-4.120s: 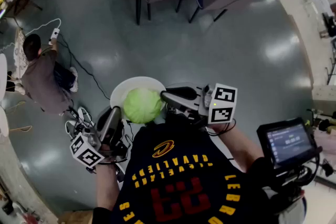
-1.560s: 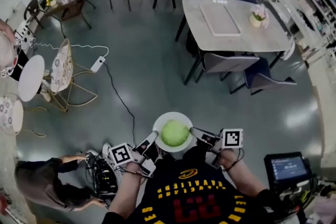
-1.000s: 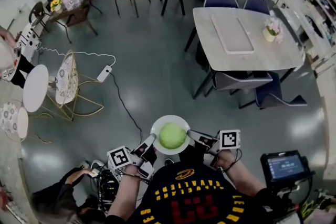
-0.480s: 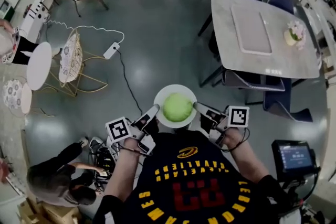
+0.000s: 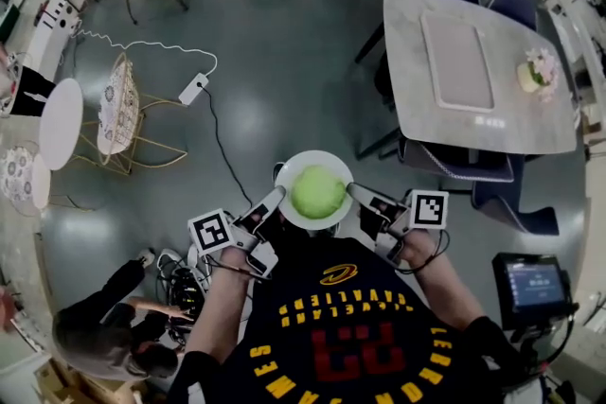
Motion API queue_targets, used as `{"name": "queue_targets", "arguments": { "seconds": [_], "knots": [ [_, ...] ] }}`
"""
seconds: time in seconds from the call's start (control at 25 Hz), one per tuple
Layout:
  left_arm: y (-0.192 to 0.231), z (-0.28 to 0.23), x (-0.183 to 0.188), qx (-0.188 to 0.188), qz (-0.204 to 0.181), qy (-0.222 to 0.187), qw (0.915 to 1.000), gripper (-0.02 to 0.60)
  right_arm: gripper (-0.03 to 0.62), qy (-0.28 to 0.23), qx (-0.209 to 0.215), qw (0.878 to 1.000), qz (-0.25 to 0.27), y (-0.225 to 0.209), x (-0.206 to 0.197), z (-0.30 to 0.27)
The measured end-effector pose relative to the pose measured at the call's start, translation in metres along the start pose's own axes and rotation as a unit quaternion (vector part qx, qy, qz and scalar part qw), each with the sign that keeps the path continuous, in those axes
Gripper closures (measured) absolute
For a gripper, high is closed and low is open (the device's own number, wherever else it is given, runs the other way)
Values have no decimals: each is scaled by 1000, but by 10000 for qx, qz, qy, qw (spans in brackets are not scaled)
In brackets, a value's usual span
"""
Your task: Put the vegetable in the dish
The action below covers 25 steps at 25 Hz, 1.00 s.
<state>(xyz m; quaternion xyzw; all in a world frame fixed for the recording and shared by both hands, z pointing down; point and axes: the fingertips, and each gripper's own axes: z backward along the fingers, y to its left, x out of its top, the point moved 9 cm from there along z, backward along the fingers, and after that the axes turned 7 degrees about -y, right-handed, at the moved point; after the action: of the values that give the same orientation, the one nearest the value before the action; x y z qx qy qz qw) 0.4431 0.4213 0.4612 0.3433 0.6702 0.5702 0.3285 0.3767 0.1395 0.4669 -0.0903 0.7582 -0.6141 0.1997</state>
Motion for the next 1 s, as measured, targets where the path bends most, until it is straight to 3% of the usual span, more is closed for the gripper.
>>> {"name": "queue_targets", "arguments": {
  "seconds": [0.12, 0.64, 1.0],
  "knots": [
    [4, -21, 26, -11, 34, 104, 9999, 566, 579, -71, -77, 9999, -15, -3, 18, -19],
    [1, -122, 201, -91, 163, 725, 9972, 566, 579, -717, -442, 9964, 6, 10, 118, -153],
    [5, -170, 254, -23, 335, 1072, 9937, 566, 579, -1315, -797, 9879, -219, 8, 149, -188]
  ]
}}
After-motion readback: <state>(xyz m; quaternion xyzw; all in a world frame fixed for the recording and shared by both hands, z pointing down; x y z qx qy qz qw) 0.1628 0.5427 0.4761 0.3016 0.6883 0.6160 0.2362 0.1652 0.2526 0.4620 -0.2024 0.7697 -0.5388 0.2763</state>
